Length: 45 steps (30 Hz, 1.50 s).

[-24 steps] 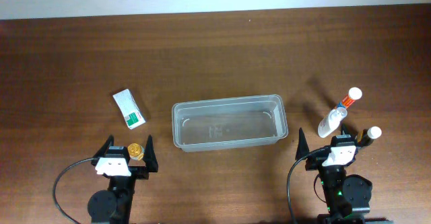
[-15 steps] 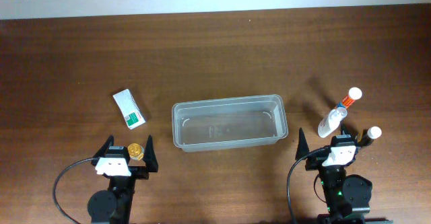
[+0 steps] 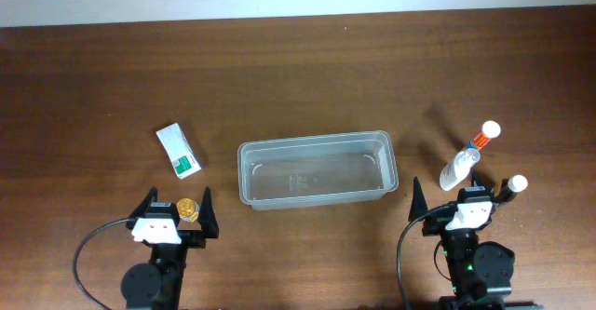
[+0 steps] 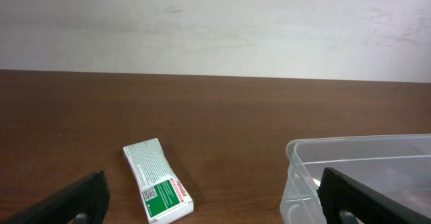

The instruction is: Pack container

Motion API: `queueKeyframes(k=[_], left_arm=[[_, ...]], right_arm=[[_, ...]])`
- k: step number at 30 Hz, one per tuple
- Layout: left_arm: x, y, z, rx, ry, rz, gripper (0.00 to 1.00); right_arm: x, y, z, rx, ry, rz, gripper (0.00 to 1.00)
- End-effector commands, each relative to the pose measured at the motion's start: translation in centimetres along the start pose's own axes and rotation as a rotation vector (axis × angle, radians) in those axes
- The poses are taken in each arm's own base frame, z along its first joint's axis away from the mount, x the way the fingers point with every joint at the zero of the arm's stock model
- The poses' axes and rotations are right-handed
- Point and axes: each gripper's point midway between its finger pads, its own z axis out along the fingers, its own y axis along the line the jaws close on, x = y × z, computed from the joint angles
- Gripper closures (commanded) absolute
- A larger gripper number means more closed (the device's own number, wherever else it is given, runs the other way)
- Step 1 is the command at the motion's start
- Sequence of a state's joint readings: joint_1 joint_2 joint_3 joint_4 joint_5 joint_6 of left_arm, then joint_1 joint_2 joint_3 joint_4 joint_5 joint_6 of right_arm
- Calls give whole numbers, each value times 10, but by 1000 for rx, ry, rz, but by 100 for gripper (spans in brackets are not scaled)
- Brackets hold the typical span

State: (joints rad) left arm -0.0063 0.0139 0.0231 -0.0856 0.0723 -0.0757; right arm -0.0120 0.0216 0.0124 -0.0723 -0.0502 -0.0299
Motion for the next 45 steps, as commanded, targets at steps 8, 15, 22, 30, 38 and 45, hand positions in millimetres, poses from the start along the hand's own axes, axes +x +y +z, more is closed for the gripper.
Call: queueKeyframes(k=[8, 15, 22, 30, 38, 45], left_arm=[[2, -3, 0, 15, -1, -2, 1], [2, -3, 0, 15, -1, -2, 0], [2, -3, 0, 15, -1, -2, 1], [2, -3, 0, 15, -1, -2, 1], [-5, -1, 0, 4, -31, 0, 1], [-1, 0, -2, -2, 16, -63, 1]], right_arm=[[3, 0, 0, 0, 7, 0, 2], [3, 0, 0, 0, 7, 0, 2], [3, 0, 0, 0, 7, 0, 2], [3, 0, 0, 0, 7, 0, 2], [3, 4, 0, -21, 6, 86, 2], [-11, 4, -5, -21, 22, 118, 2]])
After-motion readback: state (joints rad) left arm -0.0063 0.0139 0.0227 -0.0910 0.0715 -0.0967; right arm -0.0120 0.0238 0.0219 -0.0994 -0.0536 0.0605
